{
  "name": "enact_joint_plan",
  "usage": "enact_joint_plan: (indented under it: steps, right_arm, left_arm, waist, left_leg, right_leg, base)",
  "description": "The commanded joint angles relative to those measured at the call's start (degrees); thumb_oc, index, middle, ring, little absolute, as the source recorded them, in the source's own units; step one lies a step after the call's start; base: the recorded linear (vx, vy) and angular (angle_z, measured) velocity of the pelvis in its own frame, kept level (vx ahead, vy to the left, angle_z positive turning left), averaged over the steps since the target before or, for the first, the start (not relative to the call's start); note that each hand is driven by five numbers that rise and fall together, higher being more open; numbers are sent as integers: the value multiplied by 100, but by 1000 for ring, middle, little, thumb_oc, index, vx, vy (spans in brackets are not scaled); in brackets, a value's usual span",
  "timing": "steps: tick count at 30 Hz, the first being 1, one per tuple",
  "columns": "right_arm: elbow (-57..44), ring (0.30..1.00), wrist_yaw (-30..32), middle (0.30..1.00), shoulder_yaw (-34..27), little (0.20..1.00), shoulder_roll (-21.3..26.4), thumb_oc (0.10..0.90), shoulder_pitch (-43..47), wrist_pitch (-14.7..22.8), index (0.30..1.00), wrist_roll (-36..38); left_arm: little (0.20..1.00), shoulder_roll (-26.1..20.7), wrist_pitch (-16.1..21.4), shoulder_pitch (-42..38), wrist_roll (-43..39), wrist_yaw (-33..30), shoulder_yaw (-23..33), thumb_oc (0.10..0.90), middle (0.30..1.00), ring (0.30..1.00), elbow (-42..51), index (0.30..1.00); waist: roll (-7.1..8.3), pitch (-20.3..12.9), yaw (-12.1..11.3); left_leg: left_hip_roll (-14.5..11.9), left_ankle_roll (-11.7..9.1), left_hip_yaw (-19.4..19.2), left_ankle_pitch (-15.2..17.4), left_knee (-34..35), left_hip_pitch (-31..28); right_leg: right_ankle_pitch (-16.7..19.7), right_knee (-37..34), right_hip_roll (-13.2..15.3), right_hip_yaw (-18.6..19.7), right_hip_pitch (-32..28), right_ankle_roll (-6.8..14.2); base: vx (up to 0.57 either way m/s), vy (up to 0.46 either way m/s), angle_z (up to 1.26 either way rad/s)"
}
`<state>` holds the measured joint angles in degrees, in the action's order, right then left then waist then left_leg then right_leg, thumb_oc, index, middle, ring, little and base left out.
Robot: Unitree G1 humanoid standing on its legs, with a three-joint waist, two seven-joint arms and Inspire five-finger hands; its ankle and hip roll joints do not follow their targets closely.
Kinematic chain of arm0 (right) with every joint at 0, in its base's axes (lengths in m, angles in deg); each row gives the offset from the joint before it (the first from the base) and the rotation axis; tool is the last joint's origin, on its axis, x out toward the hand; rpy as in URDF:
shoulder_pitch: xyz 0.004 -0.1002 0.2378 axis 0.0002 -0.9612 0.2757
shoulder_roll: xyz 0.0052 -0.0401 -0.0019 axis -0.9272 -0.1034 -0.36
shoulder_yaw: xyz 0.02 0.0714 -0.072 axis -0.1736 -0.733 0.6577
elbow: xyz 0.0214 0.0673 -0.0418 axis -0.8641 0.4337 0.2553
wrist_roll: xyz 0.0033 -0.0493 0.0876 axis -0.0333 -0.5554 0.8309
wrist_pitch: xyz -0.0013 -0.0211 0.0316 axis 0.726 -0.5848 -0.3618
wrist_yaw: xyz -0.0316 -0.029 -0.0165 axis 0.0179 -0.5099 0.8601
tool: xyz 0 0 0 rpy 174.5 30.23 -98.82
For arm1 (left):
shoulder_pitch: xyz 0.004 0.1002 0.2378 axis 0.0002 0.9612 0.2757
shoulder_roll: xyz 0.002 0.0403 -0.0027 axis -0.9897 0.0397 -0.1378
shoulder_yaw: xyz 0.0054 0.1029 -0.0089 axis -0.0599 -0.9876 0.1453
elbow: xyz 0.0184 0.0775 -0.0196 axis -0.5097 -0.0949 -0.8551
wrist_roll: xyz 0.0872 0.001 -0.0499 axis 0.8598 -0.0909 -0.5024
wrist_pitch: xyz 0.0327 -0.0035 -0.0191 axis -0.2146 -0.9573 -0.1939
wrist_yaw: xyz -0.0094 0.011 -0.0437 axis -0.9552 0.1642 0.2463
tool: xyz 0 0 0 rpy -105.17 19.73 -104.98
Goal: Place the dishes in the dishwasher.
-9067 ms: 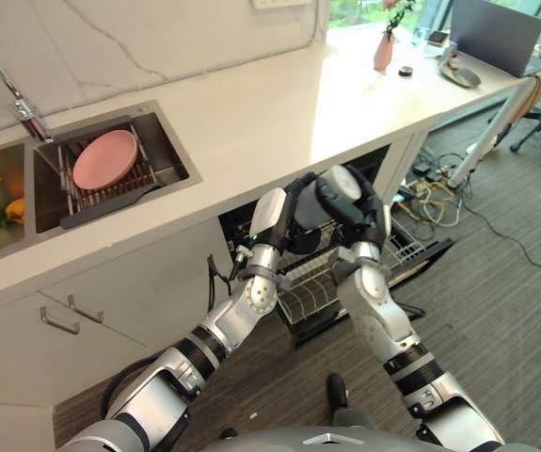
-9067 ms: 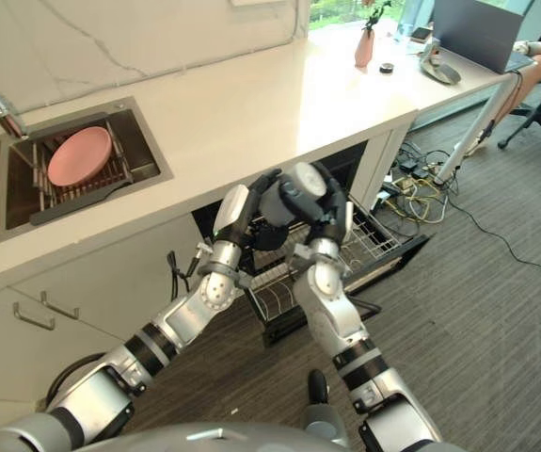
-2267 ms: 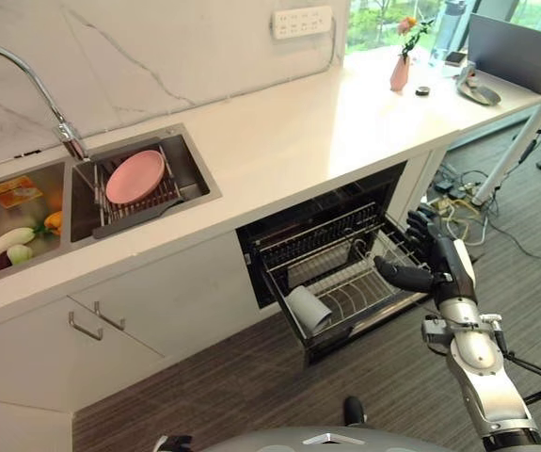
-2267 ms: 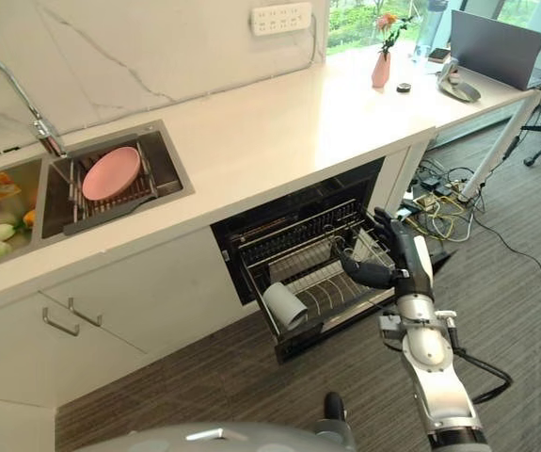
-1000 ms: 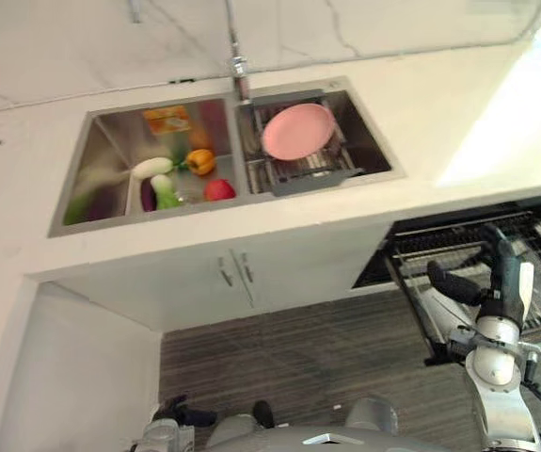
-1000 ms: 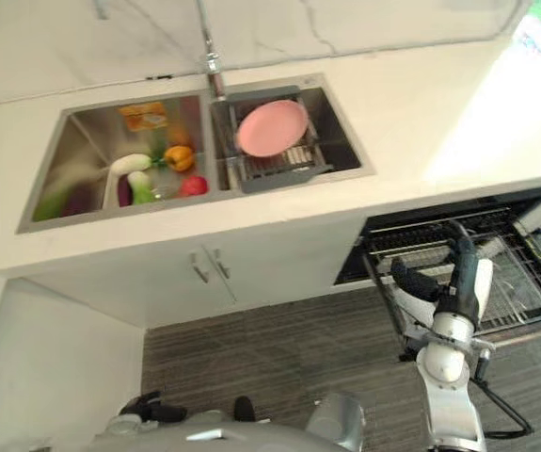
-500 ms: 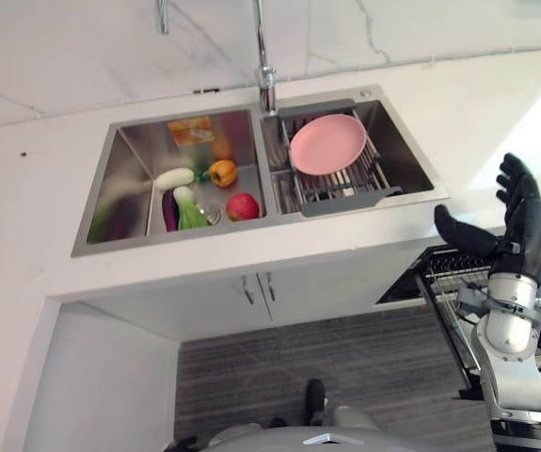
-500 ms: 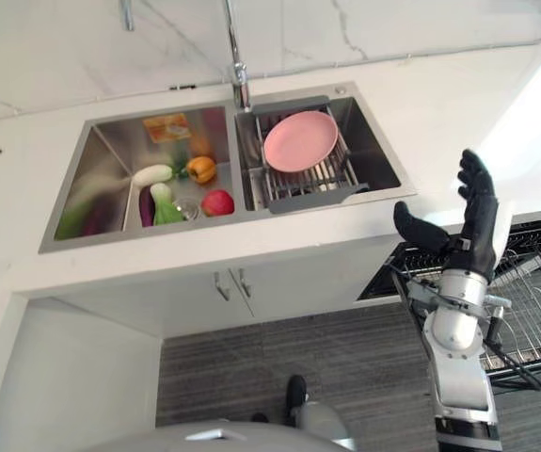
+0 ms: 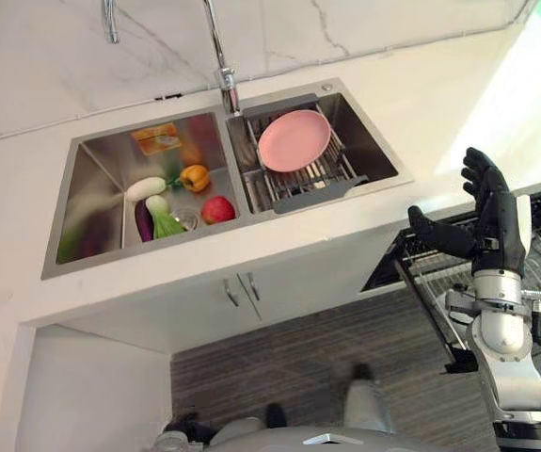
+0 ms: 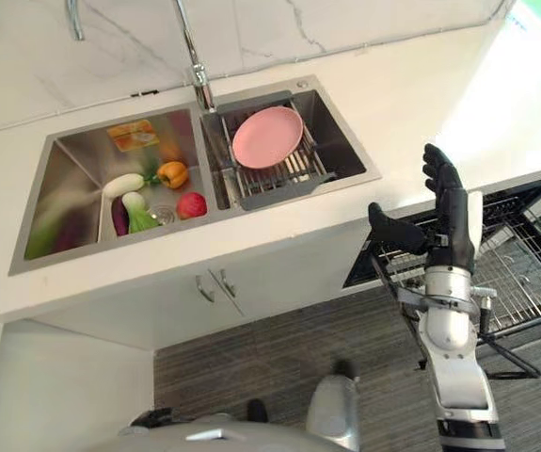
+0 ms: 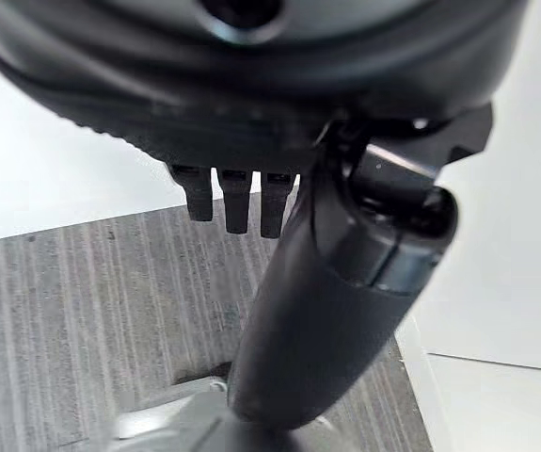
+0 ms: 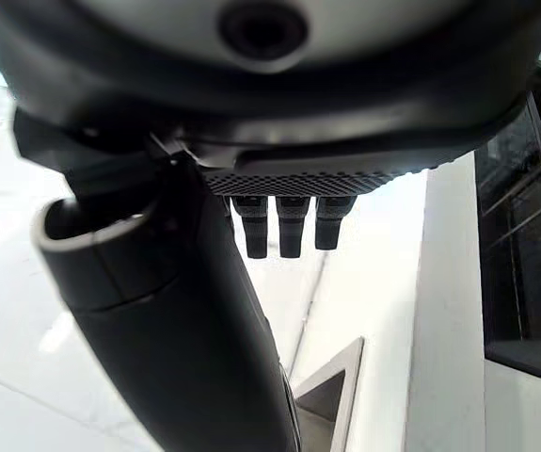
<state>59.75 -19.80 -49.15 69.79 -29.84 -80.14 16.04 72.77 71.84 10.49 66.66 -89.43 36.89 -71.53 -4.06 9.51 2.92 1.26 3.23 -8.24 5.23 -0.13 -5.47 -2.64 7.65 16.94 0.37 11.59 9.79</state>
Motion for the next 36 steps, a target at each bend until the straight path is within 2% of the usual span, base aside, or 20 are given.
enact_joint_plan:
  steps: [1, 5, 7, 9, 10, 11, 12, 14, 18, 25, 26, 28, 29, 30, 32, 33, 34, 35, 36]
  right_arm:
    - [-481, 900, 77, 900, -481, 900, 34, 800, 449, 545, 900, 206]
    - [-513, 900, -69, 900, -532, 900, 86, 800, 290, 530, 900, 363]
    - [-544, 900, -87, 900, -660, 900, 135, 800, 231, 565, 900, 484]
    - [-582, 900, -51, 900, -733, 900, 211, 800, 207, 592, 900, 560]
    - [-600, 900, -32, 900, -778, 900, 243, 800, 194, 593, 900, 556]
    - [-639, 900, -23, 900, -833, 900, 259, 800, 165, 604, 900, 553]
    - [-583, 900, 27, 900, -878, 900, 234, 800, 150, 569, 900, 502]
    - [-562, 900, 73, 900, -851, 900, 223, 800, 147, 583, 900, 449]
    - [-583, 900, 68, 900, -865, 900, 91, 800, 110, 541, 900, 331]
    - [-484, 900, -122, 900, -572, 900, 35, 800, 187, 444, 900, 301]
    - [-442, 900, -224, 900, -536, 900, 33, 800, 198, 406, 900, 326]
    - [-405, 900, -315, 900, -515, 900, 55, 800, 199, 390, 900, 364]
    - [-382, 900, -330, 900, -490, 900, 83, 800, 222, 389, 900, 347]
    - [-332, 900, -374, 900, -392, 900, 46, 800, 278, 428, 900, 388]
    - [-335, 900, -414, 900, -381, 900, 54, 800, 283, 442, 900, 409]
    - [-327, 900, -420, 900, -361, 900, 77, 800, 321, 436, 900, 431]
    - [-324, 900, -420, 900, -361, 900, 76, 800, 323, 437, 900, 432]
    - [-319, 900, -483, 900, -233, 900, 114, 800, 424, 461, 900, 408]
    - [-313, 900, -522, 900, -167, 900, 163, 800, 481, 466, 900, 431]
  left_arm:
    - [900, -140, 46, 143, 122, -41, 153, 800, 900, 900, -159, 900]
    - [900, -107, 43, 199, -137, -75, 330, 800, 900, 900, -258, 900]
    - [900, -54, 35, 196, -164, -77, 267, 800, 900, 900, -260, 900]
    - [900, -17, 18, 146, -218, -138, 223, 800, 900, 900, -249, 900]
    - [900, 21, 17, 135, -265, -162, 228, 800, 900, 900, -257, 900]
    - [900, 88, 13, 181, -248, -142, 202, 800, 900, 900, -270, 900]
    - [900, 138, -8, 236, -162, -89, 104, 800, 900, 900, -231, 900]
    - [900, 120, 12, 240, -205, -136, 128, 800, 900, 900, -268, 900]
    - [900, 155, -37, 243, -55, -115, 148, 800, 900, 900, -414, 900]
    - [900, 89, -46, 155, -99, -114, 196, 800, 900, 900, -301, 900]
    - [900, 106, -38, 149, -118, -64, 158, 800, 900, 900, -253, 900]
    - [900, 111, -24, 187, -132, 9, 91, 800, 900, 900, -191, 900]
    - [900, 99, -16, 214, -104, 55, 26, 800, 900, 900, -130, 900]
    - [900, 79, 28, 210, -51, 107, -77, 800, 900, 900, -47, 900]
    - [900, 89, 47, 213, -43, 118, -131, 800, 900, 900, -4, 900]
    - [900, 70, 53, 198, -48, 138, -155, 800, 900, 900, 36, 900]
    - [900, 68, 51, 199, -49, 139, -155, 800, 900, 900, 38, 900]
    - [900, 56, 68, 244, -69, 132, -121, 800, 900, 900, 28, 900]
    - [900, 29, 66, 247, -83, 124, -91, 800, 900, 900, 15, 900]
  waist:
    - [344, -325, -257]
    - [416, -390, -306]
    - [443, -317, -269]
    - [502, -145, -295]
    - [509, -117, -274]
    - [521, -152, -300]
    - [459, -229, -293]
    - [454, -277, -320]
    - [369, -545, -266]
    - [368, -564, -312]
    - [373, -499, -299]
    - [354, -404, -270]
    - [323, -315, -217]
    - [249, -266, -216]
    - [238, -266, -189]
    - [265, -276, -209]
    - [257, -271, -201]
    - [285, -278, -278]
    - [288, -303, -306]
  left_leg:
    - [-190, -458, -89, 539, -109, -286]
    - [-514, -677, -14, 477, -444, -185]
    - [-654, -805, 110, 351, -1361, 244]
    - [-689, -949, 213, 22, -2315, 806]
    - [-747, -971, 194, 60, -2269, 998]
    - [-817, -923, 114, 131, -1782, 1059]
    - [-951, -873, -34, 90, -1024, 927]
    - [-922, -882, -1, -41, -847, 917]
    - [-690, -812, -53, -98, -140, 586]
    - [-344, -555, -213, -7, 226, 162]
    - [-235, -430, -218, 56, 242, 44]
    - [-77, -308, -185, 88, 286, -82]
    - [-58, -258, -176, 77, 303, -122]
    - [-79, -242, -160, 106, 331, -166]
    - [-87, -271, -159, 112, 397, -220]
    - [-50, -303, -146, 110, 394, -196]
    - [-60, -304, -137, 112, 393, -203]
    - [-79, -370, -207, 66, 432, -161]
    - [-113, -392, -218, 36, 460, -146]
  right_leg:
    - [430, -165, -167, -509, -562, 132]
    - [260, -292, -460, -563, -822, 59]
    - [98, -249, -553, -715, -1001, -123]
    - [-28, -285, -563, -854, -1212, -304]
    - [-94, -309, -547, -961, -1271, -321]
    - [-154, -299, -513, -1014, -1317, -282]
    - [-165, -283, -524, -1089, -1325, -214]
    - [-174, -304, -497, -1106, -1343, -175]
    - [-25, -326, -339, -1073, -1333, -43]
    - [161, -12, -61, -826, -1126, 118]
    - [357, 451, 45, -722, -942, 145]
    - [780, 928, 177, -546, -758, 175]
    - [918, 1315, 145, -398, -538, 112]
    - [572, 1256, -14, -391, -381, 40]
    - [458, 987, -133, -458, -351, -11]
    - [440, 533, -124, -498, -431, 55]
    - [469, 470, -134, -521, -475, 55]
    - [654, -69, -124, -661, -634, 135]
    - [639, -230, -171, -688, -663, 153]
  base:
    - [195, -347, 23]
    - [80, -278, 22]
    - [6, -235, 7]
    - [-55, -136, 61]
    - [3, -4, 92]
    - [77, 86, 50]
    - [92, 86, 27]
    - [70, 96, 21]
    - [151, 193, -12]
    - [81, 158, -13]
    - [86, 235, -10]
    - [49, 220, -3]
    - [25, 192, 7]
    - [14, 117, 15]
    - [56, 9, 8]
    - [58, -23, 5]
    - [57, -97, 8]
    - [37, -105, 19]
    - [45, -133, 13]
